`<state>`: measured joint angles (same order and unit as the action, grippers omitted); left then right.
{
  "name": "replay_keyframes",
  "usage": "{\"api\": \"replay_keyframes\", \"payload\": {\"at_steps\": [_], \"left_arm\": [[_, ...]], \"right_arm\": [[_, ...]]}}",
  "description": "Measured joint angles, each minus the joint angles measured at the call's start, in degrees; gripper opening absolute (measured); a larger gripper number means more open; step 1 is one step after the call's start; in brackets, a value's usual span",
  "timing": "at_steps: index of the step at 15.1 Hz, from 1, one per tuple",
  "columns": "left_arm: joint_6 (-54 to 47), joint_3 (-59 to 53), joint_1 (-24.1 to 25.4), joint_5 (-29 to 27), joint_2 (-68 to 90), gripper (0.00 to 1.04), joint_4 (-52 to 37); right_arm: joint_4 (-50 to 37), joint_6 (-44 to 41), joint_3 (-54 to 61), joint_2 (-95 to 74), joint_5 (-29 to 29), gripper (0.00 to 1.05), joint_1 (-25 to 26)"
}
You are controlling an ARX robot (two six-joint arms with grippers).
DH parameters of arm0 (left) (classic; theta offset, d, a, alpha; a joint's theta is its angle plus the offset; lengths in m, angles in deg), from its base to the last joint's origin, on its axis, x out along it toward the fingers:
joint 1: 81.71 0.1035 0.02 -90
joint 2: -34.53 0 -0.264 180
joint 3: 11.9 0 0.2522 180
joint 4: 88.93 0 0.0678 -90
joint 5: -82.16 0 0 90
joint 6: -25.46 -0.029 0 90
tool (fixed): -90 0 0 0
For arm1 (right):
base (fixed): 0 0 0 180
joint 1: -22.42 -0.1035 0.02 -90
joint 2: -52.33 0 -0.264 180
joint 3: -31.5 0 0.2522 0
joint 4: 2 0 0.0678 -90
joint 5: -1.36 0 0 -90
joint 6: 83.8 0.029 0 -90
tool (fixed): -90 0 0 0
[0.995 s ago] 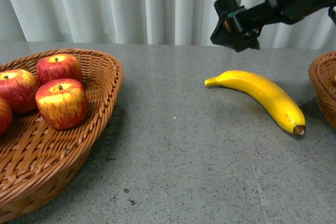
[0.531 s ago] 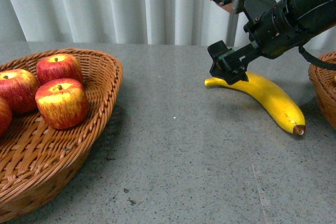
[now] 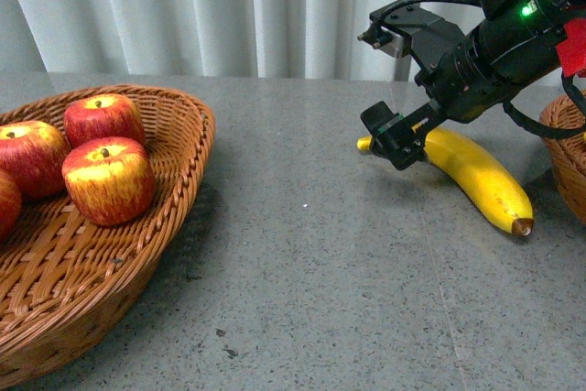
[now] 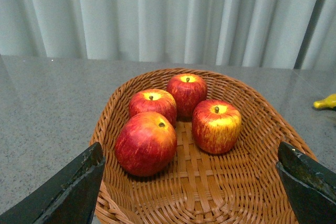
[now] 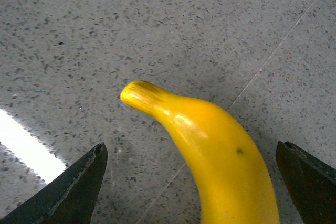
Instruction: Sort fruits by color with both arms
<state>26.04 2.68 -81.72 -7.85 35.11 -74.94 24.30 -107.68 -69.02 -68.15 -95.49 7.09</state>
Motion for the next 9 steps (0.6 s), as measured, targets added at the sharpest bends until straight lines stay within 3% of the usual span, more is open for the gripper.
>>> {"api": "replay_keyframes", "payload": {"at_steps": [9], "left_arm": [[0.0,0.0,0.0,0.0,0.0,0.98,0.0]], "right_arm": [[3.1,-4.2,-2.0,-2.5,7.3,0.98,-0.1]]}}
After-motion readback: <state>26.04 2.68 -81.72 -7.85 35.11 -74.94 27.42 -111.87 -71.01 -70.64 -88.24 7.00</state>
